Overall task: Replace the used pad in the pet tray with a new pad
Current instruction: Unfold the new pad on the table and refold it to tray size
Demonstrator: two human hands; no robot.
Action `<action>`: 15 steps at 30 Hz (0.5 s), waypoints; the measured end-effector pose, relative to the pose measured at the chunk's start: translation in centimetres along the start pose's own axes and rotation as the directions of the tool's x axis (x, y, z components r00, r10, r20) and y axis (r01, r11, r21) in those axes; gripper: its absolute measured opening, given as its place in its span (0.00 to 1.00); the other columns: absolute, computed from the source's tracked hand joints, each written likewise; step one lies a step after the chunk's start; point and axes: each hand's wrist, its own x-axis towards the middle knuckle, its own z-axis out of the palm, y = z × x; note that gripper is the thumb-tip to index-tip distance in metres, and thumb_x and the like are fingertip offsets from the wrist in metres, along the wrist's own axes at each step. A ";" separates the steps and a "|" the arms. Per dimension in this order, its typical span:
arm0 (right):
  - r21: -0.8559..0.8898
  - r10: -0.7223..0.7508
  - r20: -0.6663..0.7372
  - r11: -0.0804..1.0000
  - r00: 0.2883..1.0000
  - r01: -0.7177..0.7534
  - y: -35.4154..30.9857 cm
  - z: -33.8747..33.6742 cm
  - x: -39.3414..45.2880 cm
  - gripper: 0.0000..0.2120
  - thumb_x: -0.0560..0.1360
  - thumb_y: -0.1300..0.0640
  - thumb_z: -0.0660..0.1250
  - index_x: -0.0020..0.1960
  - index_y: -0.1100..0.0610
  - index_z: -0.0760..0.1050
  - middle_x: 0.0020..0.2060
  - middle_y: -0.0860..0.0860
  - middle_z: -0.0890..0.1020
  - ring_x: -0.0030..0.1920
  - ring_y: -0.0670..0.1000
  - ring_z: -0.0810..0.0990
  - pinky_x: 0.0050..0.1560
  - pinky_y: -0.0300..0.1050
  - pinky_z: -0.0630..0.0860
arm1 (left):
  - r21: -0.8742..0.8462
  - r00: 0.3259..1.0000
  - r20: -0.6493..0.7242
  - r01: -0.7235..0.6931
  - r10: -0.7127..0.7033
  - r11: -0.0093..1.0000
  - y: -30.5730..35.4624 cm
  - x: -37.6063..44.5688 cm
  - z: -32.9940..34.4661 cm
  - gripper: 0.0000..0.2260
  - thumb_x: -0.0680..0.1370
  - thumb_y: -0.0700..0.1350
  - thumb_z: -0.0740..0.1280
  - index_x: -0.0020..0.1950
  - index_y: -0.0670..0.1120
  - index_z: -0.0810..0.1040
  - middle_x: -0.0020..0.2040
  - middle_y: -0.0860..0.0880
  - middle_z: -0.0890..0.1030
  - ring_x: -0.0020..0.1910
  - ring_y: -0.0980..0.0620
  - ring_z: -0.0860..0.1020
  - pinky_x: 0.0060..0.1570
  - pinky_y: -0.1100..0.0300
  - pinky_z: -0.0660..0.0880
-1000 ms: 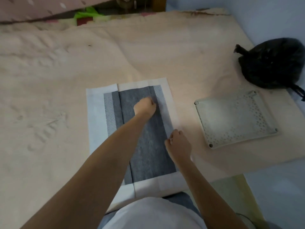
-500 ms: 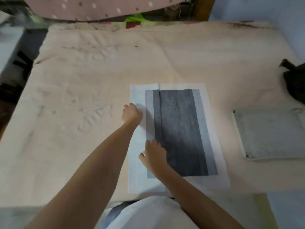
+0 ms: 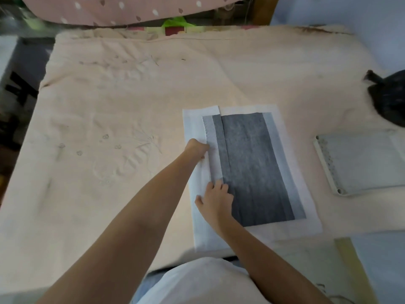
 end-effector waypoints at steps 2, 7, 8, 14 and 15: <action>-0.014 0.024 -0.013 1.000 1.000 -0.024 -0.3 -0.1 0.0 0.21 0.77 0.41 0.54 0.54 0.59 0.70 0.48 0.56 0.74 0.46 0.53 0.74 0.38 0.44 0.71 | 0.045 0.999 0.006 -0.051 0.051 0.998 -0.3 0.2 -0.1 0.13 0.75 0.41 0.68 0.34 0.43 0.66 0.28 0.45 0.70 0.26 0.49 0.69 0.27 0.61 0.66; -0.048 0.043 0.010 0.998 0.999 -0.042 -0.5 -0.4 0.0 0.18 0.77 0.46 0.56 0.55 0.60 0.69 0.49 0.57 0.74 0.46 0.54 0.74 0.37 0.45 0.68 | 0.096 0.993 0.003 -0.117 0.118 0.988 -0.2 0.9 -0.6 0.11 0.73 0.42 0.67 0.34 0.43 0.68 0.30 0.46 0.73 0.27 0.50 0.72 0.28 0.62 0.68; -0.051 0.044 0.028 0.998 0.999 -0.042 -0.4 -0.5 0.1 0.18 0.78 0.47 0.56 0.57 0.61 0.69 0.51 0.58 0.74 0.47 0.54 0.74 0.38 0.45 0.69 | 0.102 0.992 -0.005 -0.122 0.123 0.987 -0.2 1.2 -0.6 0.11 0.73 0.42 0.67 0.34 0.43 0.68 0.30 0.46 0.74 0.28 0.50 0.72 0.29 0.62 0.69; 0.037 0.022 0.084 0.999 0.996 -0.025 0.4 -1.2 -1.2 0.11 0.79 0.51 0.58 0.49 0.57 0.73 0.38 0.51 0.75 0.37 0.49 0.73 0.36 0.42 0.65 | 0.128 0.987 -0.060 -0.140 0.149 0.982 0.2 2.5 -1.5 0.07 0.73 0.43 0.67 0.40 0.40 0.72 0.33 0.45 0.75 0.34 0.45 0.76 0.38 0.57 0.74; 0.045 0.021 0.098 0.999 0.995 -0.025 0.6 -1.3 -1.8 0.10 0.79 0.52 0.58 0.48 0.57 0.73 0.35 0.50 0.73 0.35 0.48 0.72 0.35 0.41 0.65 | 0.127 0.987 -0.070 -0.137 0.147 0.982 0.2 2.6 -1.7 0.07 0.73 0.43 0.67 0.41 0.40 0.72 0.34 0.45 0.75 0.36 0.44 0.76 0.40 0.56 0.74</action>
